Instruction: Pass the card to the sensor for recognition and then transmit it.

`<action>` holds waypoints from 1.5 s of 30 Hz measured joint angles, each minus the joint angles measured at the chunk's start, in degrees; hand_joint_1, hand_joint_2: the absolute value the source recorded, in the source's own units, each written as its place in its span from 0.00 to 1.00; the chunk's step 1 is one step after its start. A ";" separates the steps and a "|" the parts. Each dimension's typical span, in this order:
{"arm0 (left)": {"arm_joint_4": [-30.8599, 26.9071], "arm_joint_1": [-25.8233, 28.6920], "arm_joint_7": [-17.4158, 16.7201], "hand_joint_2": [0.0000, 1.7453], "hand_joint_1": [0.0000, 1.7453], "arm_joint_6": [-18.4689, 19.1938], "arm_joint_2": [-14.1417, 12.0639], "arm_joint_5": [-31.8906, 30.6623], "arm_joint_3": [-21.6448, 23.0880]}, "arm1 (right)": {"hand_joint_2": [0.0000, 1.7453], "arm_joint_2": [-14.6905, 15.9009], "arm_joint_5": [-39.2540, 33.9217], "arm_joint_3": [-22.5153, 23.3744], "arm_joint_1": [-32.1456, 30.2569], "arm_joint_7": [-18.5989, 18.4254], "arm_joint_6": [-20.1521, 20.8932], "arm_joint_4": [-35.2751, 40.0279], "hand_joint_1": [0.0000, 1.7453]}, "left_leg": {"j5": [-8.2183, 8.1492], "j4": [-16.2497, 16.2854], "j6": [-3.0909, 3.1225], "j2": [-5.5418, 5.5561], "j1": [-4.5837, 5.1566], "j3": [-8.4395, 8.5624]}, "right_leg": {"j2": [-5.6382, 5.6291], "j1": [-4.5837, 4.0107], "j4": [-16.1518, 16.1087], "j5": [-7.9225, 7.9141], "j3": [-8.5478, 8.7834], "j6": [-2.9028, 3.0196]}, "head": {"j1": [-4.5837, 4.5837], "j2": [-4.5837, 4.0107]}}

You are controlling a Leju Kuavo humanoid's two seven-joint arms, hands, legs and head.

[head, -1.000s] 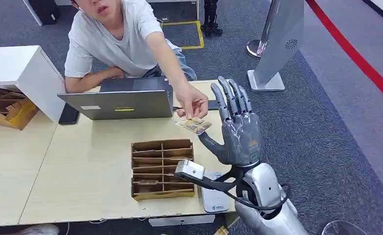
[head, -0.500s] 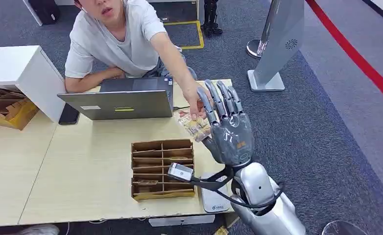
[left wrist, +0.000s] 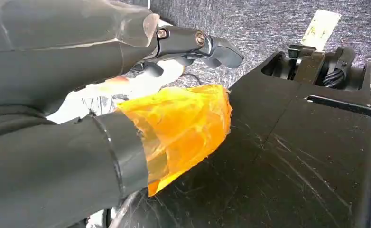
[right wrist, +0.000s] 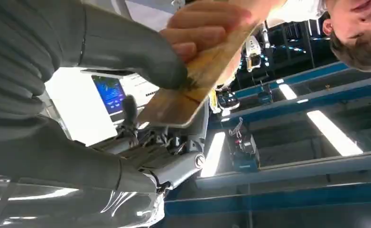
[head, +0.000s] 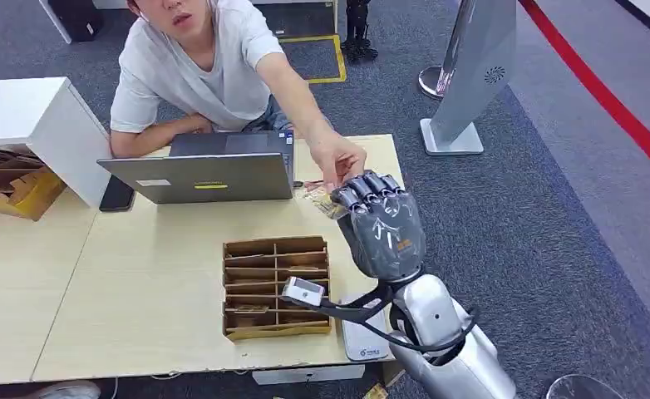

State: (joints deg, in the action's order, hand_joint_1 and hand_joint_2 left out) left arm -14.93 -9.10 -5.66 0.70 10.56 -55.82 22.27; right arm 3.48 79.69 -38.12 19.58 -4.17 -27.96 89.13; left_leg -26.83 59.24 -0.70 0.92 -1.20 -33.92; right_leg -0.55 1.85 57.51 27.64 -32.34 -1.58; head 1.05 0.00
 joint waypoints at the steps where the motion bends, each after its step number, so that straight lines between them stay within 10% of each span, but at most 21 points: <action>1: 0.00 -0.01 0.00 0.00 0.00 0.00 0.00 0.00 0.00 | 1.00 0.00 0.00 -0.04 0.09 0.00 -0.02 0.00 1.00 | 0.00 0.00 0.00 0.00 0.00 0.00 | 0.00 0.00 0.00 0.00 0.00 0.00 | 0.00 0.00; 18: 0.00 0.00 -0.17 0.00 0.00 -0.04 0.02 0.02 0.00 | 1.00 0.00 -4.20 -0.13 -0.06 1.66 0.29 1.25 1.00 | 0.00 0.00 0.00 0.00 0.00 0.00 | 0.00 0.00 0.00 0.00 -0.01 0.00 | 0.00 0.00; 30: 0.00 0.05 -0.81 0.00 0.00 -0.46 0.02 0.63 0.00 | 1.00 0.02 -28.05 -0.11 -3.32 6.08 13.47 8.31 1.00 | 0.00 0.00 0.00 -0.01 0.00 0.00 | 0.00 0.00 0.00 0.00 -0.01 0.00 | 0.00 0.00; 38: 0.00 0.25 -1.16 0.00 0.00 -0.65 0.00 1.16 -0.07 | 1.00 0.57 -57.32 0.26 -7.85 8.48 28.63 11.76 1.00 | -0.01 0.00 0.00 0.01 0.00 -0.01 | 0.01 0.00 0.00 0.01 -0.01 0.00 | 0.00 0.00; 45: 0.00 0.28 -1.16 0.00 0.00 -0.72 0.00 1.27 -0.09 | 1.00 1.42 -64.00 0.52 -9.96 8.68 32.08 12.48 1.00 | -0.01 0.00 0.00 -0.01 0.00 0.00 | 0.00 0.00 -0.01 0.01 -0.01 0.00 | 0.00 0.00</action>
State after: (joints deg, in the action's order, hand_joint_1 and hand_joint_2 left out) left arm -14.93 -8.82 -6.82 -0.02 10.56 -54.55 22.18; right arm 4.90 15.69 -37.59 9.62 4.50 4.12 101.61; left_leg -26.84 59.24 -0.70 0.92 -1.20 -33.92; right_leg -0.55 1.85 57.50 27.65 -32.35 -1.58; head 1.05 0.00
